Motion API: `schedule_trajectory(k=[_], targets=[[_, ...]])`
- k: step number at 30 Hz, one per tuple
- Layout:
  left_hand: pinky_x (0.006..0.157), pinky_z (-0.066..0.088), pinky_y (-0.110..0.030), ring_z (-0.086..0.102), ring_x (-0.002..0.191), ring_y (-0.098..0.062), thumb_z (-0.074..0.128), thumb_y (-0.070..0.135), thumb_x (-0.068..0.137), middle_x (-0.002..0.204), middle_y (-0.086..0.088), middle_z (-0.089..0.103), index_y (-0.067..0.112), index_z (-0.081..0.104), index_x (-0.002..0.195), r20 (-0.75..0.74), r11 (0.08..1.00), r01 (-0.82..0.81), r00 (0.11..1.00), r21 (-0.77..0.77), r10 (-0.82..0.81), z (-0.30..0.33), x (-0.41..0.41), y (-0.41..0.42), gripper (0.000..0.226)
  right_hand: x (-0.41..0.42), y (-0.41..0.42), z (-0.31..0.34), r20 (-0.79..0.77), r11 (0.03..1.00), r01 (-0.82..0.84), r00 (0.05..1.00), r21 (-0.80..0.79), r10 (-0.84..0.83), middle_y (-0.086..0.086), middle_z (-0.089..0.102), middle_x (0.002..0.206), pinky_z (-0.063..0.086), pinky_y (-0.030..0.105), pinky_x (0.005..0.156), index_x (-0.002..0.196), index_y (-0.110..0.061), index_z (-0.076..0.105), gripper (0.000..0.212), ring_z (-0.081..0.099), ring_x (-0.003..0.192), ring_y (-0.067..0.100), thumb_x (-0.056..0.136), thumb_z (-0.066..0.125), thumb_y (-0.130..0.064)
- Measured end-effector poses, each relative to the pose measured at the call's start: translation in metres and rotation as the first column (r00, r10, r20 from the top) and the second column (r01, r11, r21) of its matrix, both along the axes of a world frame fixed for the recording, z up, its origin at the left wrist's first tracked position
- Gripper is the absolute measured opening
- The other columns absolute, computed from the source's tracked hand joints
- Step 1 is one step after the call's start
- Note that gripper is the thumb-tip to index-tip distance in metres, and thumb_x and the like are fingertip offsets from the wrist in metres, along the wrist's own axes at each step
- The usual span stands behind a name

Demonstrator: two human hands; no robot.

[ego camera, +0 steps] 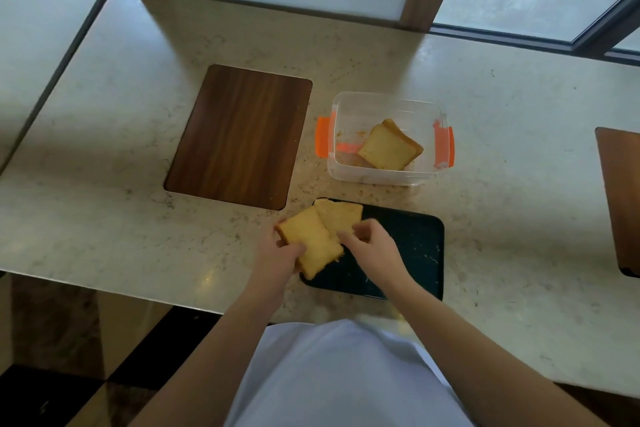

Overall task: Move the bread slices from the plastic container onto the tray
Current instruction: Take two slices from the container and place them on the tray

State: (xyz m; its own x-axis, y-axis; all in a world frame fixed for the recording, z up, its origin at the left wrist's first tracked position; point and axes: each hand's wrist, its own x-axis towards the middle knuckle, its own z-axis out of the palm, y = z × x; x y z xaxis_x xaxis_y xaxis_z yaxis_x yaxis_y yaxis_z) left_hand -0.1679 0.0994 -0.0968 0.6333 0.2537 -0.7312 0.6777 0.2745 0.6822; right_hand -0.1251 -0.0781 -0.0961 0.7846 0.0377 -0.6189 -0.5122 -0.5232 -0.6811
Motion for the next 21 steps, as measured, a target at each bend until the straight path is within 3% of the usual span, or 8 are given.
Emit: schedule_trajectory(k=[3,5,7,11,14,16,19,21], targets=[[0.088,0.06,-0.052,0.052,0.126,-0.034,0.067,-0.006,0.089,0.143,-0.005,0.045,0.031,0.044,0.141,0.059,0.998,-0.038,0.997,-0.046,0.041,-0.002,0.005,-0.007,0.068,-0.016,-0.011,0.003,-0.433,0.902,0.361,0.87,0.238,-0.234,0.005,0.069,0.118,0.058,0.035,0.088,0.123,-0.013,0.06,0.04,0.068,0.106,0.018,0.092,0.07,-0.036],[0.085,0.061,-0.05,0.055,0.124,-0.033,0.067,-0.005,0.089,0.142,-0.008,0.047,0.028,0.047,0.137,0.105,0.998,-0.022,0.994,-0.062,0.028,-0.003,0.007,-0.012,0.062,-0.022,-0.016,0.006,-0.543,0.78,0.509,0.796,0.364,-0.266,0.011,0.074,0.113,0.059,0.034,0.085,0.117,-0.01,0.065,0.028,0.072,0.104,0.022,0.093,0.071,-0.023],[0.087,0.061,-0.051,0.058,0.121,-0.033,0.067,0.0,0.092,0.138,-0.008,0.05,0.025,0.049,0.133,0.111,0.997,-0.008,0.994,-0.082,0.018,-0.001,0.008,-0.018,0.051,-0.024,-0.018,0.007,-0.497,0.751,0.501,0.826,0.43,-0.266,0.014,0.075,0.11,0.06,0.034,0.086,0.115,-0.006,0.067,0.023,0.073,0.1,0.022,0.094,0.069,-0.016],[0.087,0.061,-0.044,0.065,0.112,-0.028,0.064,0.015,0.098,0.124,-0.009,0.06,0.018,0.055,0.115,0.092,0.994,-0.017,0.995,-0.107,0.027,0.001,0.007,-0.022,0.02,-0.021,-0.025,0.006,-0.378,0.795,0.438,0.881,0.421,-0.285,0.013,0.073,0.11,0.061,0.036,0.088,0.118,-0.009,0.063,0.023,0.073,0.101,0.025,0.096,0.067,-0.015],[0.088,0.059,-0.037,0.066,0.106,-0.024,0.063,0.017,0.099,0.117,-0.011,0.064,0.017,0.061,0.105,0.068,0.987,0.101,0.992,0.122,-0.11,-0.005,0.001,-0.016,0.006,-0.021,-0.031,0.0,-0.234,0.916,0.279,0.948,0.288,-0.215,0.008,0.07,0.11,0.06,0.033,0.085,0.116,-0.015,0.063,0.02,0.07,0.1,0.022,0.096,0.067,-0.015],[0.085,0.058,-0.033,0.067,0.099,-0.021,0.066,0.019,0.096,0.105,-0.006,0.069,0.018,0.067,0.1,0.038,0.914,0.245,0.962,0.323,-0.271,-0.013,-0.004,-0.011,0.004,-0.023,-0.034,-0.007,-0.168,0.957,0.205,0.971,0.206,-0.172,0.005,0.07,0.107,0.059,0.03,0.081,0.114,-0.016,0.064,0.019,0.069,0.098,0.019,0.096,0.066,-0.015],[0.069,0.049,-0.019,0.07,0.091,-0.019,0.073,0.019,0.091,0.094,-0.002,0.073,0.011,0.073,0.105,-0.027,0.788,0.382,0.906,0.482,-0.422,-0.02,-0.011,-0.009,0.016,-0.027,-0.034,-0.021,-0.145,0.976,0.163,0.979,0.142,-0.143,0.003,0.068,0.107,0.06,0.031,0.082,0.112,-0.017,0.064,0.018,0.068,0.097,0.018,0.095,0.067,-0.014],[0.065,0.045,-0.016,0.068,0.086,-0.016,0.074,0.02,0.09,0.094,-0.005,0.074,0.009,0.074,0.11,-0.068,0.732,0.426,0.883,0.531,-0.464,-0.022,-0.014,-0.009,0.024,-0.03,-0.032,-0.029,-0.132,0.984,0.154,0.981,0.094,-0.141,0.002,0.068,0.104,0.061,0.037,0.084,0.111,-0.017,0.064,0.02,0.068,0.095,0.019,0.092,0.07,-0.013]])
